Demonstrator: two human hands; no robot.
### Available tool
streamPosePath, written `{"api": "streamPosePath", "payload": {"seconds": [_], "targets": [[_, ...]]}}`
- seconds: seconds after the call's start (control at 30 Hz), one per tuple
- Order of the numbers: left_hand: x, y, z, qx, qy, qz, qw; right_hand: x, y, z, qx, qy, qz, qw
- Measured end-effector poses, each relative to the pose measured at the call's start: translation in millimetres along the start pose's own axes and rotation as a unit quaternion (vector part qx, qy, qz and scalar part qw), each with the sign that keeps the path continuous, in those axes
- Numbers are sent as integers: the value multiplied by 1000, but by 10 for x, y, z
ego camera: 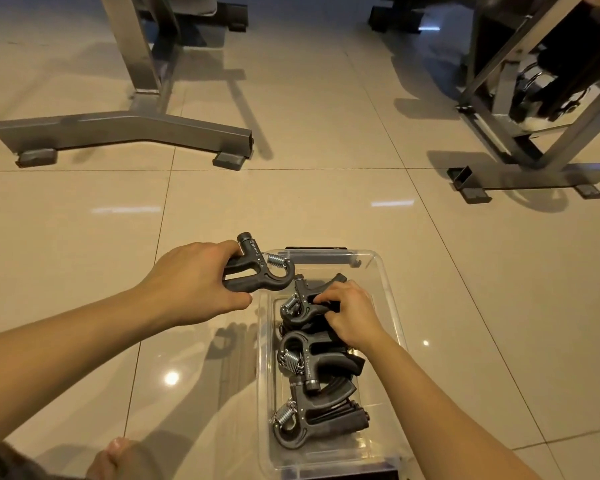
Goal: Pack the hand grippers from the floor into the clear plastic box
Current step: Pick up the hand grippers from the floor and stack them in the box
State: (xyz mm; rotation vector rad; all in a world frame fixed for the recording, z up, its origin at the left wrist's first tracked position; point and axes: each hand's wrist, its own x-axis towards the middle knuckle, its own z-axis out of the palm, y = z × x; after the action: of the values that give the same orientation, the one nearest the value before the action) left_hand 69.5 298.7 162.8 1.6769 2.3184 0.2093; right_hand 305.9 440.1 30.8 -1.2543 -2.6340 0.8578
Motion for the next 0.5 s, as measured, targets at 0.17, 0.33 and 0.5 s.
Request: {"api": "streamPosePath", "payload": {"seconds": [0.17,0.33,0.5], "targets": [[-21,-85,11,-1,-3,1,1000,-10,51,66,-22,20,9,1000],[-23,-82,16,-4,-10,6,1000,-66,69,75,-14,74,36,997],[-28,-70,23,1,-15,8,1000,-49,99,55,-39,35,73,996]]}}
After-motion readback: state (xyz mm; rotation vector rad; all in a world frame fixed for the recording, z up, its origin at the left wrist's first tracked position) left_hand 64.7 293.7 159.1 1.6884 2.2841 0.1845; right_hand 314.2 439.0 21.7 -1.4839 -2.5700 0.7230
